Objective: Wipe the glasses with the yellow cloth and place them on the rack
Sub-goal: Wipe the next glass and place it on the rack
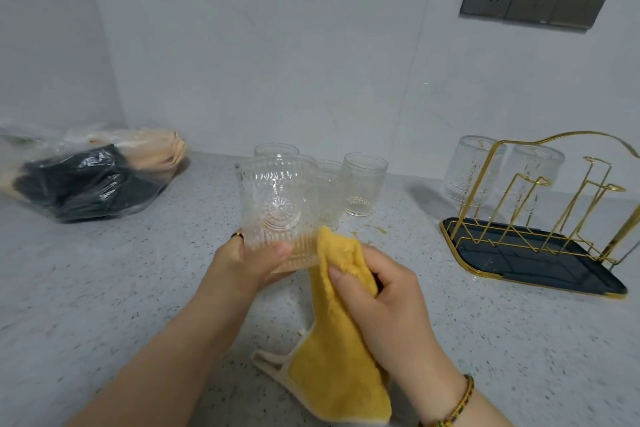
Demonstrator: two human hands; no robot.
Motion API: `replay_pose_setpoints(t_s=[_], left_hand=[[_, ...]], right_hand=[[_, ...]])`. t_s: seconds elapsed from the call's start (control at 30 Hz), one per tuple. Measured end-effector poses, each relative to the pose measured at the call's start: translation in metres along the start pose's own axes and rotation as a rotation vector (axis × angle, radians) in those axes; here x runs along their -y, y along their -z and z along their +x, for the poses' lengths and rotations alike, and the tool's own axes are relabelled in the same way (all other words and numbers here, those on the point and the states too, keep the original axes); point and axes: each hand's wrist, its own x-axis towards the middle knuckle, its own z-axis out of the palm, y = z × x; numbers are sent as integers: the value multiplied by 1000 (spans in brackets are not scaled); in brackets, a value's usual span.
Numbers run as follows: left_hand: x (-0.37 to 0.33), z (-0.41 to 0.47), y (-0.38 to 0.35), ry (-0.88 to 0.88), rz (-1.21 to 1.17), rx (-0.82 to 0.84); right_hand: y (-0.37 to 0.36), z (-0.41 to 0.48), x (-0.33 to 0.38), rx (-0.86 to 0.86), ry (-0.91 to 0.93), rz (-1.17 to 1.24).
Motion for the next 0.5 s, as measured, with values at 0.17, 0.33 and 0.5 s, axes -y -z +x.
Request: replay_pose_setpoints(t_s=[0.17, 0.33, 0.5], left_hand=[[0, -4, -2, -13, 182, 16], [5, -15, -12, -3, 154, 194], [5, -16, -10, -27, 83, 137]], right_hand=[[0, -1, 3, -130, 238, -165], [8, 2, 6, -275, 110, 31], [7, 4, 5, -161, -111, 189]])
